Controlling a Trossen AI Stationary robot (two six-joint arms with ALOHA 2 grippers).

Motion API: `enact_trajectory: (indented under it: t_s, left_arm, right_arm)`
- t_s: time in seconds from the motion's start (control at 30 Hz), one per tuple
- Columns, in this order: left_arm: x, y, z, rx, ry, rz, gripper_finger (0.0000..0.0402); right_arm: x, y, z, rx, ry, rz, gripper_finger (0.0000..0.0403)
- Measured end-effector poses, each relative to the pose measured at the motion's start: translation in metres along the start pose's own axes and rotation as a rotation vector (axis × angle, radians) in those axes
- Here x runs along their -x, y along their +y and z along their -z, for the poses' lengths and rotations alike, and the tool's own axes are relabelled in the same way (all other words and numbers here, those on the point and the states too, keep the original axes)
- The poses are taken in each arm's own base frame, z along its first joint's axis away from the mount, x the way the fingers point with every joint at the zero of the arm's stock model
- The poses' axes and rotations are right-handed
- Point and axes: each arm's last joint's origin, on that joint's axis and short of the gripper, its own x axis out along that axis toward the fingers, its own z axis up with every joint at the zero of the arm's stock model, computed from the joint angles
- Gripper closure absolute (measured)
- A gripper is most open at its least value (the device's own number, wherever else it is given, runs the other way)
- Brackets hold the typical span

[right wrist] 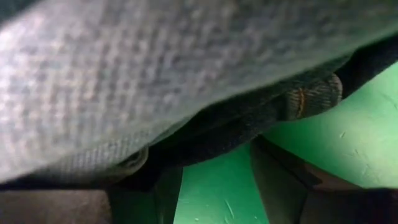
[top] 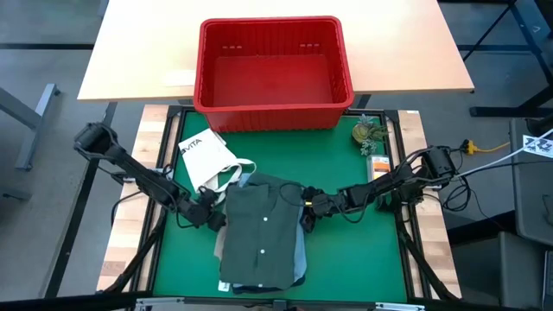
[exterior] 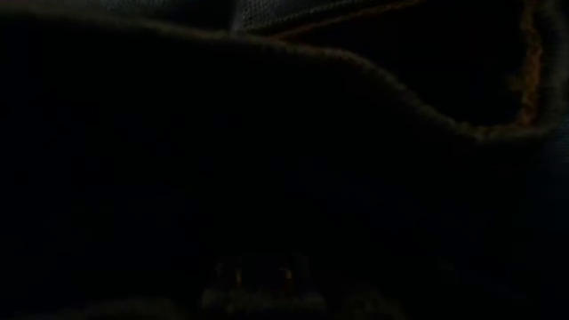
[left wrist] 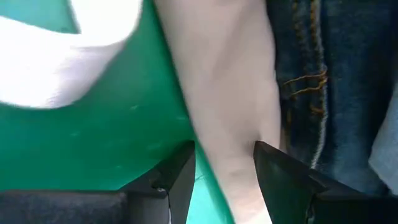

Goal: Fold Laundry from Bin
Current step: Put the stacked clothing into the organizer bin

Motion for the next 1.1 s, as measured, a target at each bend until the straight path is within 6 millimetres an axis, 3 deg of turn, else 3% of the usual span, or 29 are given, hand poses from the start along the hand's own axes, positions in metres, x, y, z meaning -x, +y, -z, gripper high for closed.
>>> enact_trajectory:
  t_s: [0.27,0.63,1.1]
  left_arm:
    - [-0.007,-0.003,0.001,0.056,-0.006,0.027,0.0247]
    - [-0.008,-0.003,0.002,0.057,-0.003,0.022,0.0307]
    - [-0.009,-0.013,-0.007,0.133,-0.027,0.123,0.0311]
  right_arm:
    - [-0.001,0.004,-0.003,0.001,0.012,0.001,0.0219]
    - [0.001,0.0,-0.005,0.022,0.061,0.012,0.0219]
    - [-0.011,0.001,-0.003,-0.038,0.025,-0.028,0.0219]
